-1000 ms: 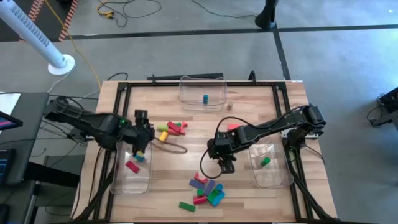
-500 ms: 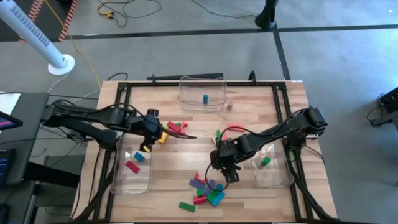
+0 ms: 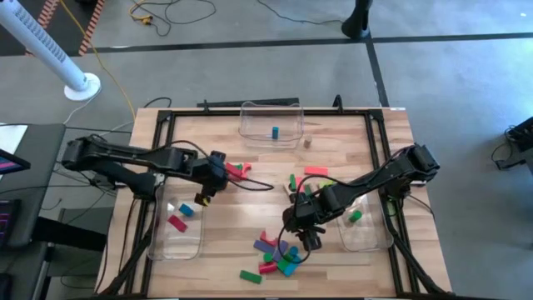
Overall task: Sort blocks by size
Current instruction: Put the red rectangular block into the top transparent bin
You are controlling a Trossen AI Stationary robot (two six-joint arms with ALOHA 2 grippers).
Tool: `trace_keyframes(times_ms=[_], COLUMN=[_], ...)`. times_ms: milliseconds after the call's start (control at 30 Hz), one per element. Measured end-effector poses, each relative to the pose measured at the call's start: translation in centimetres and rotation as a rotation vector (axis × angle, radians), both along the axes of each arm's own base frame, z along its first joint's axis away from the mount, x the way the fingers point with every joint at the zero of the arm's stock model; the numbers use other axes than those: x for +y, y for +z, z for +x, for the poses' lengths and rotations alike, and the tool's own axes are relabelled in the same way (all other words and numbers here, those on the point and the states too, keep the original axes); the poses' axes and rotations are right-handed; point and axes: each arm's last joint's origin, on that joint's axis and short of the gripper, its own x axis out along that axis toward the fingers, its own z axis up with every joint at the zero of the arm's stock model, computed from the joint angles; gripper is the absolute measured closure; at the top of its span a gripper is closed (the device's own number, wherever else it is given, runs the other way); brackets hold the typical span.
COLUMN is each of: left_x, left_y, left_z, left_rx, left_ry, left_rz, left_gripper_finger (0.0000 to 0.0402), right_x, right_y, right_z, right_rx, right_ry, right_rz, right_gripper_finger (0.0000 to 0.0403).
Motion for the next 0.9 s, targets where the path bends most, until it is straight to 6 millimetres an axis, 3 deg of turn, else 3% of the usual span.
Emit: trace_keyframes(times_ms=[200, 500, 900], left_x=[2.6, 7.6, 8.9], left_y=[-2.0, -4.9, -5.0], left_z=[1.9, 2.8, 2.5], left_rx=[0.055, 0.122, 0.103], left_ry=[-0.002, 0.04, 0.016], left_rz=[0.051, -0.032, -0.094], left_gripper_finger=[0.0193, 0.0194, 0.0194], right_x=[0.0, 0.1, 0.1], right_y=[0.1, 0.1, 0.2], right_z=[0.1, 0.2, 0.3], right_rx=[-0.013, -0.026, -0.041], right_ry=[0.0, -0.008, -0.009], right_rz=[0.004, -0.009, -0.006], right_gripper_finger=[0.0147, 0.0147, 0.0148])
